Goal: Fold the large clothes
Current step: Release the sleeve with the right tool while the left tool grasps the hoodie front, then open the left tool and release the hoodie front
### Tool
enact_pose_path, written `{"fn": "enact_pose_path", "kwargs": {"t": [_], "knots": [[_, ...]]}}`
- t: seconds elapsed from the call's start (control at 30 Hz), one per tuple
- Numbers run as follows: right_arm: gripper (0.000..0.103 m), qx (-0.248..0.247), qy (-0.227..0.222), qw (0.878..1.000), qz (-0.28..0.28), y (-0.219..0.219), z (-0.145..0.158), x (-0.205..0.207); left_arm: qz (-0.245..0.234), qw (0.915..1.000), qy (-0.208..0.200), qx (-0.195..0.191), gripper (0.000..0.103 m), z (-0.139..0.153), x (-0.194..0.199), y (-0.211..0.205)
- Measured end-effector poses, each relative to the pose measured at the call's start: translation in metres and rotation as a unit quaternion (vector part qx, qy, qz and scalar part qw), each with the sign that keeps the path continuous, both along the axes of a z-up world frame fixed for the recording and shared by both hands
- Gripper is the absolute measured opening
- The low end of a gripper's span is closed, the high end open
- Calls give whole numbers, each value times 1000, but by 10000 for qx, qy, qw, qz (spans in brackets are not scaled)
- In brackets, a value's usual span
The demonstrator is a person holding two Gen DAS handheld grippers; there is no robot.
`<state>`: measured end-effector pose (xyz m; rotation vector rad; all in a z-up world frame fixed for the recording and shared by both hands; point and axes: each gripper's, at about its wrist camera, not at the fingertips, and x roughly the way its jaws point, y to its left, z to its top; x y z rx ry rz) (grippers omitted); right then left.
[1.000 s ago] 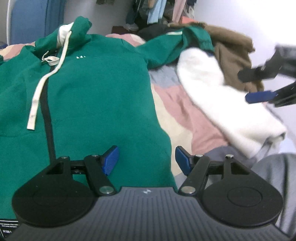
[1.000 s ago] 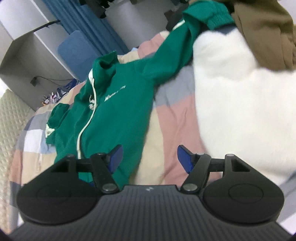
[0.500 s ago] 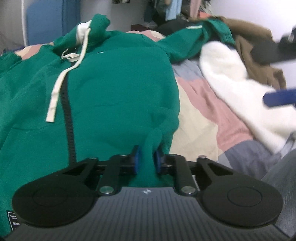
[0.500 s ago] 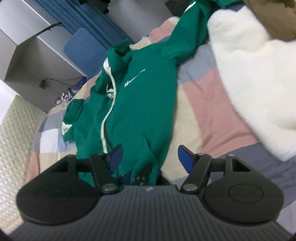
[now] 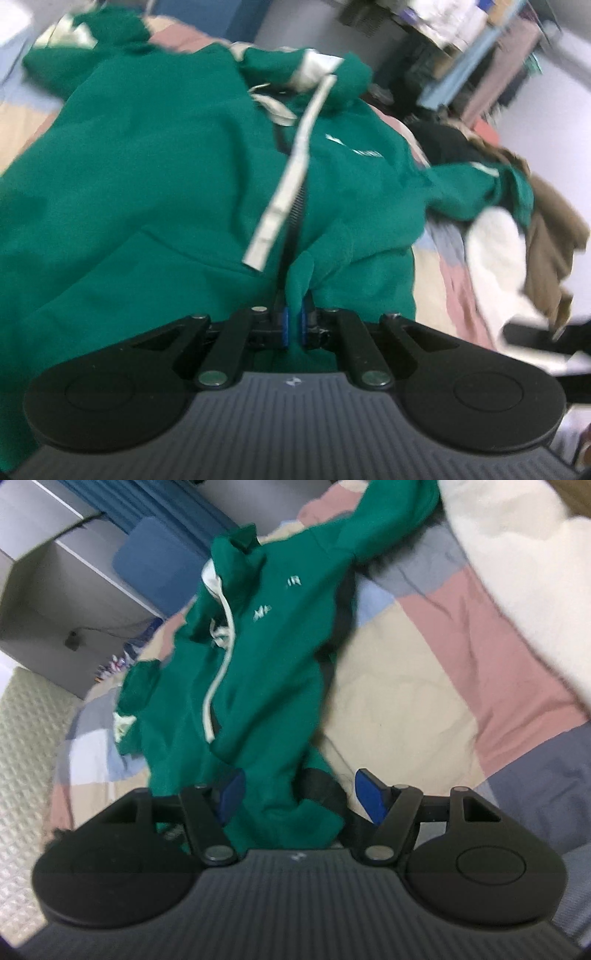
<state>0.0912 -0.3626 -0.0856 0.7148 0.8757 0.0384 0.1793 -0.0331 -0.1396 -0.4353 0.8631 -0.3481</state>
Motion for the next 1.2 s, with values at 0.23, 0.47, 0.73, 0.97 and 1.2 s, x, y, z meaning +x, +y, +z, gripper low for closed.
{"fn": "enact_pose_path", "kwargs": {"t": [0.23, 0.47, 0.73, 0.97, 1.2], "knots": [[68, -39, 463, 9985, 302, 26, -37, 25, 199, 9982, 274, -501, 7, -12, 15, 22], [54, -39, 371, 9983, 451, 40, -67, 49, 82, 9977, 203, -649, 7, -10, 13, 21], [20, -664, -364, 9898, 1206, 25, 19, 11, -685, 9866, -399, -1429, 36, 26, -10, 14], [19, -1557, -246, 9813, 1103, -26, 63, -39, -1238, 9777, -648, -1567, 55, 35, -32, -18], [22, -1710, 443, 9812, 778, -51, 31, -36, -1359, 9894, -120, -503, 55, -5, -37, -67]]}}
